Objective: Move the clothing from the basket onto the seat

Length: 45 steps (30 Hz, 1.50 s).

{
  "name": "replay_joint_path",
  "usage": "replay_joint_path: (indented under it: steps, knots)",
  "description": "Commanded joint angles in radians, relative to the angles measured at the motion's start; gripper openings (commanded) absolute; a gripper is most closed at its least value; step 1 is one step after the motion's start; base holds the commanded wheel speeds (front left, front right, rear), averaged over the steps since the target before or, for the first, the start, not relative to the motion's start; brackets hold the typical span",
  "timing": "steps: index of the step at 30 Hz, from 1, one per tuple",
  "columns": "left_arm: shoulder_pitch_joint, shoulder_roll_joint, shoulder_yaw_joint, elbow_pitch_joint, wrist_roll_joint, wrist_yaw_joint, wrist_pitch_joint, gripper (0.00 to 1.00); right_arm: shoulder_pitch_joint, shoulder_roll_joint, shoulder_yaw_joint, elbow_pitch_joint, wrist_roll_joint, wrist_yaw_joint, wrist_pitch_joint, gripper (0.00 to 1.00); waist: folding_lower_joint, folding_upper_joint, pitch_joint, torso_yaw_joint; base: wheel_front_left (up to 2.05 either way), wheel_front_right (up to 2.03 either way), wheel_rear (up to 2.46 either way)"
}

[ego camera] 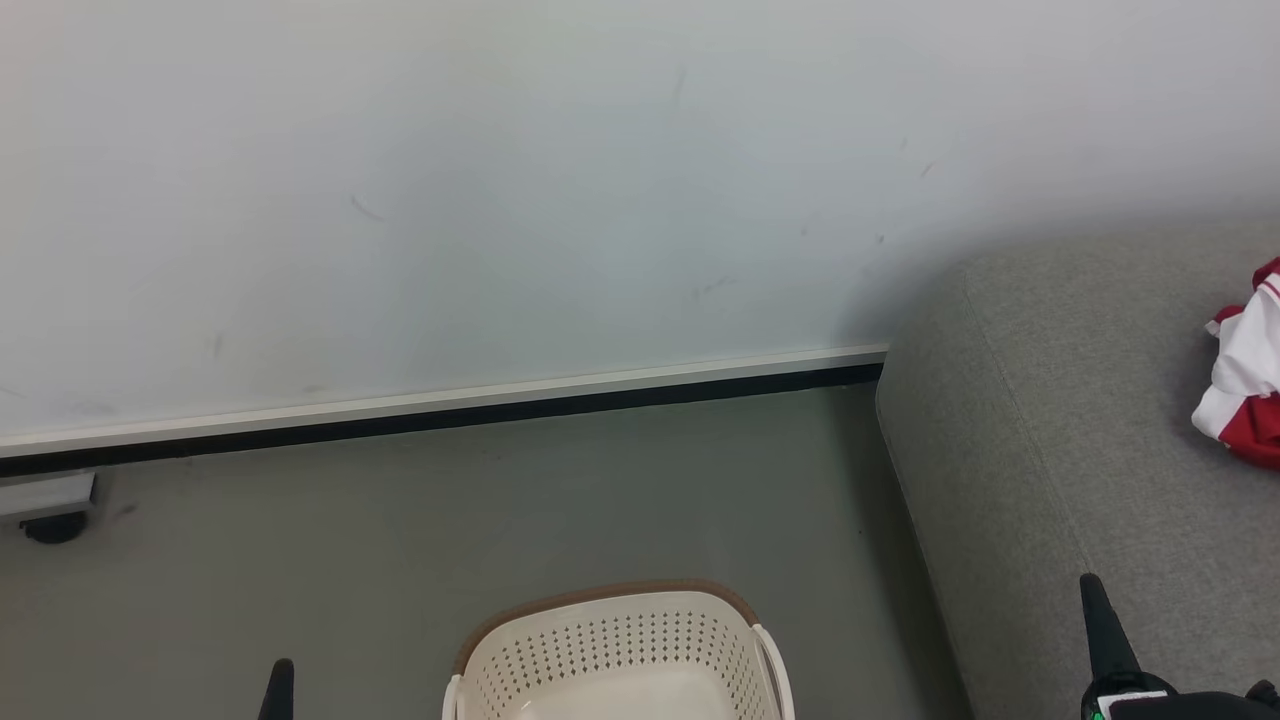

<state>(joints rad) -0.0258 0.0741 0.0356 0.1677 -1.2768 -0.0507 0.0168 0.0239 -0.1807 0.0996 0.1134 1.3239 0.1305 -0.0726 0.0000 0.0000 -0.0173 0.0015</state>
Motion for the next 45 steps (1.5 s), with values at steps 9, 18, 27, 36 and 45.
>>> replay_joint_path:
  steps: [9,18,27,36,45]
  knots:
    - [-0.026,-0.003,0.017,-0.006,-0.081,-0.009,0.024,0.00,-0.027,-0.025,0.007,0.000,0.117,0.000,-0.014,0.00,0.0000,0.0000,0.003,0.000,0.00,0.00,0.00]
    - [-0.037,-0.009,0.028,-0.005,-0.146,-0.013,0.044,0.00,-0.038,-0.041,0.014,0.005,0.219,0.000,-0.023,0.00,0.0000,0.0000,0.006,-0.001,0.00,0.00,0.00]
    - [-0.042,-0.014,0.039,-0.004,-0.213,-0.018,0.064,0.00,-0.045,-0.059,0.021,0.010,0.322,0.000,-0.034,0.00,0.0000,0.0000,0.009,-0.001,0.00,0.00,0.00]
    - [-0.053,-0.019,0.046,-0.004,-0.268,-0.024,0.082,0.00,-0.054,-0.074,0.029,0.014,0.411,0.000,-0.044,0.00,0.0000,0.0000,0.012,-0.001,0.00,0.00,0.00]
    - [-0.060,-0.023,0.053,-0.003,-0.314,-0.026,0.097,0.00,-0.056,-0.087,0.036,0.016,0.482,0.000,-0.053,0.00,0.0000,0.0000,0.015,-0.001,0.00,0.00,0.00]
